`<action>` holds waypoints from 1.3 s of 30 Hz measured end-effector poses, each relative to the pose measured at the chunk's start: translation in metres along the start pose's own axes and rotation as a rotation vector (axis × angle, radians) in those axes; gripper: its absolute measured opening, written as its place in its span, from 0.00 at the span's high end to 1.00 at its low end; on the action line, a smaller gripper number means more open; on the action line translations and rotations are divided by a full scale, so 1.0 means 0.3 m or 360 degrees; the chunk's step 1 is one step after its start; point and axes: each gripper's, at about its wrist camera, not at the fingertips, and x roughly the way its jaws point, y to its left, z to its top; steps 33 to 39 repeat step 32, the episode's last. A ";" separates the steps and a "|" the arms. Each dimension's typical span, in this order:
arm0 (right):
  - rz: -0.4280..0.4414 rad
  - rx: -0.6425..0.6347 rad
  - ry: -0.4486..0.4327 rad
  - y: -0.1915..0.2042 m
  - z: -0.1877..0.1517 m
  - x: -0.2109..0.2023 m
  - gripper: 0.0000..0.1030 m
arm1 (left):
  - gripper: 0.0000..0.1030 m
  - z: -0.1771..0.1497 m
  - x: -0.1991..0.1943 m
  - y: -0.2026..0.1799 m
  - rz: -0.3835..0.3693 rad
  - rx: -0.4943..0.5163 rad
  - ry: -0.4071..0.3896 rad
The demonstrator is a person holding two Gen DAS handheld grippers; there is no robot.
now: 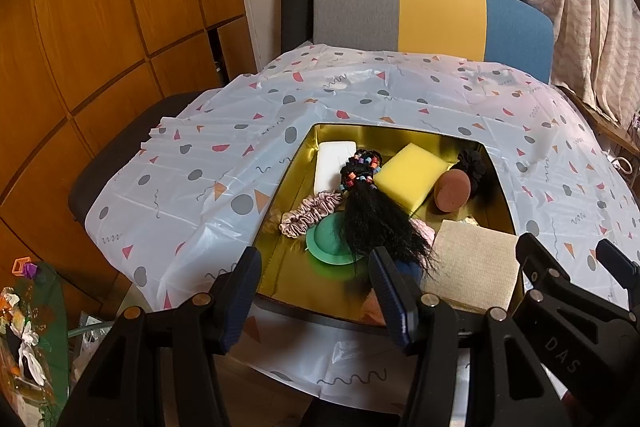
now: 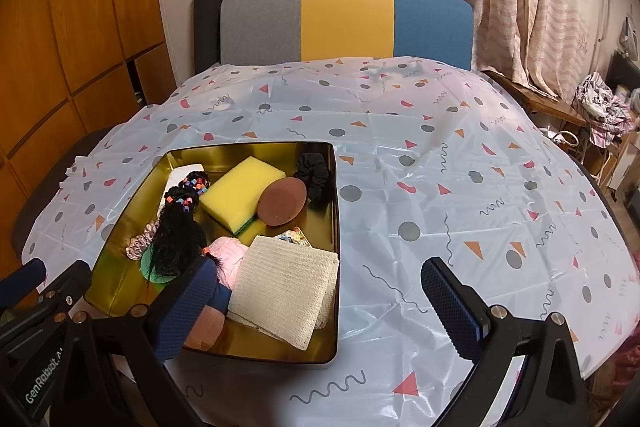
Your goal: Organize soft objects
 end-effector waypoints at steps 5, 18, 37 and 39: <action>0.0001 -0.0002 -0.0002 -0.001 0.000 0.000 0.00 | 0.45 -0.004 0.003 -0.006 -0.0005 0.0011 0.0013; -0.0001 0.0000 -0.0010 -0.002 0.004 -0.002 0.00 | 0.45 -0.009 0.014 -0.013 -0.0029 0.0017 0.0049; 0.0010 0.0004 0.0007 -0.002 0.004 0.000 0.00 | 0.45 -0.007 -0.019 -0.022 0.0071 0.0053 -0.0066; 0.0010 0.0004 0.0007 -0.002 0.004 0.000 0.00 | 0.45 -0.007 -0.019 -0.022 0.0071 0.0053 -0.0066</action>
